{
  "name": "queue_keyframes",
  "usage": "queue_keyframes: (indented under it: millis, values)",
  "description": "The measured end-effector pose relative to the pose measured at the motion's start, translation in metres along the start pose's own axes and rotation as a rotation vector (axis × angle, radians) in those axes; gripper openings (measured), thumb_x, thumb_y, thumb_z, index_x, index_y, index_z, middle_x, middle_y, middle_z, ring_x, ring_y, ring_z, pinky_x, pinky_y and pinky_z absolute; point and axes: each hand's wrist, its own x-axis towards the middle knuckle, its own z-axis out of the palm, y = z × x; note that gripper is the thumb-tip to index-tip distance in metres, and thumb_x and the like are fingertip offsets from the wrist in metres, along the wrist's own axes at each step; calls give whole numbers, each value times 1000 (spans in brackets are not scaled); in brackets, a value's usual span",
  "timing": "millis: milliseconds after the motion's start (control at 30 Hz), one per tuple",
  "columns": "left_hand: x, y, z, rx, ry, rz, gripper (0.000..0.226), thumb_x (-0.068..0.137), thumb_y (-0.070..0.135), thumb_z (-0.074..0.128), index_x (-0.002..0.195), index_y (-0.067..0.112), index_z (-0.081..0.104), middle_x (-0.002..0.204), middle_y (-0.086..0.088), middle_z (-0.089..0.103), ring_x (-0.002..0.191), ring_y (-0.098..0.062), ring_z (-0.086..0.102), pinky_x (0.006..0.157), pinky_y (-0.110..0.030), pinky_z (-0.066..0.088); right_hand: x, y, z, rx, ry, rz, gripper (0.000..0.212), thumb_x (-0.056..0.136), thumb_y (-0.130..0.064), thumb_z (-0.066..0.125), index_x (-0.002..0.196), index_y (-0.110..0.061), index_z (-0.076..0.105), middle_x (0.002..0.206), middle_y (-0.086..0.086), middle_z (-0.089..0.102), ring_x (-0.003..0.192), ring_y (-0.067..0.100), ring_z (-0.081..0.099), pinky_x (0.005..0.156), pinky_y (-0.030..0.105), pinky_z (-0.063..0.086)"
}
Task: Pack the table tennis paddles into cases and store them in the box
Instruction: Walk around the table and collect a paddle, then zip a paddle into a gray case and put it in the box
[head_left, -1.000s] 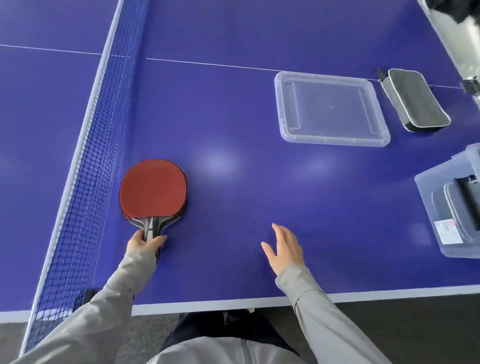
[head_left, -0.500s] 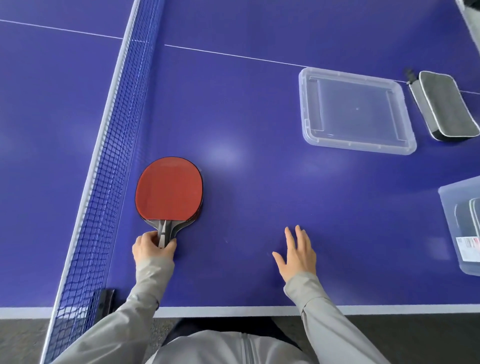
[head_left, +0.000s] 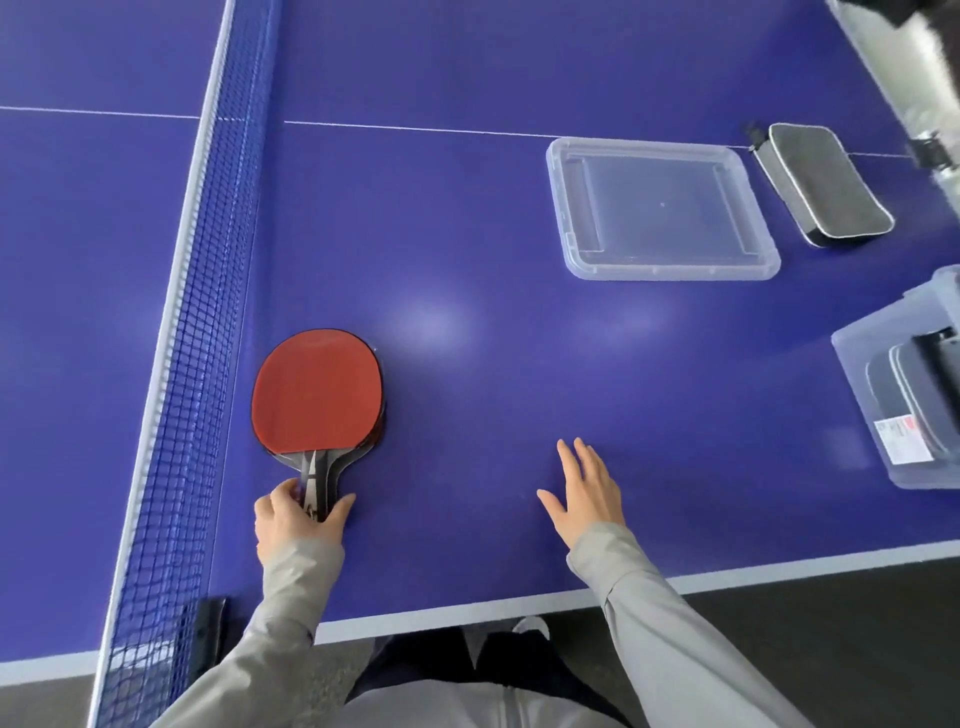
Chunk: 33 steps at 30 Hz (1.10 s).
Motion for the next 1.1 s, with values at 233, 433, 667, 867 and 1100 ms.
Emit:
queue_keyframes:
  millis: [233, 433, 667, 867, 1100]
  values:
    - [-50, -3, 2, 175, 123, 182, 75, 71, 27, 81, 130, -2, 44, 133, -23, 45, 121, -45, 42, 96, -57, 36, -30, 47, -14, 158, 45, 11, 68, 96, -43, 45, 150, -24, 10, 160, 0, 8, 147, 18, 7, 116, 37, 23]
    - [-120, 26, 40, 274, 119, 374, 79, 72, 27, 79, 136, -2, 41, 146, -19, 37, 135, -38, 31, 106, -55, 25, -79, 138, -28, 286, 130, 52, 67, 95, -43, 46, 150, -25, 11, 159, -2, 10, 147, 17, 9, 115, 37, 24]
    - [-226, 112, 145, 287, -107, 602, 81, 82, 42, 67, 145, 8, 29, 155, -7, 25, 143, -24, 21, 115, -40, 18, -151, 277, -39, 447, 280, 192, 64, 95, -38, 49, 149, -23, 17, 157, 0, 19, 146, 16, 15, 114, 36, 26]
    - [-304, 196, 214, 310, -211, 863, 81, 86, 50, 57, 148, 12, 21, 157, -2, 19, 145, -19, 14, 117, -36, 13, -185, 371, -57, 559, 403, 360, 63, 93, -36, 52, 147, -24, 22, 155, 1, 24, 143, 17, 22, 113, 38, 29]
    - [-344, 288, 278, 264, -259, 963, 79, 88, 51, 53, 148, 11, 22, 156, -3, 20, 145, -21, 14, 116, -35, 13, -164, 447, -106, 575, 509, 396, 62, 93, -35, 53, 147, -25, 23, 153, 1, 27, 142, 18, 25, 112, 38, 28]
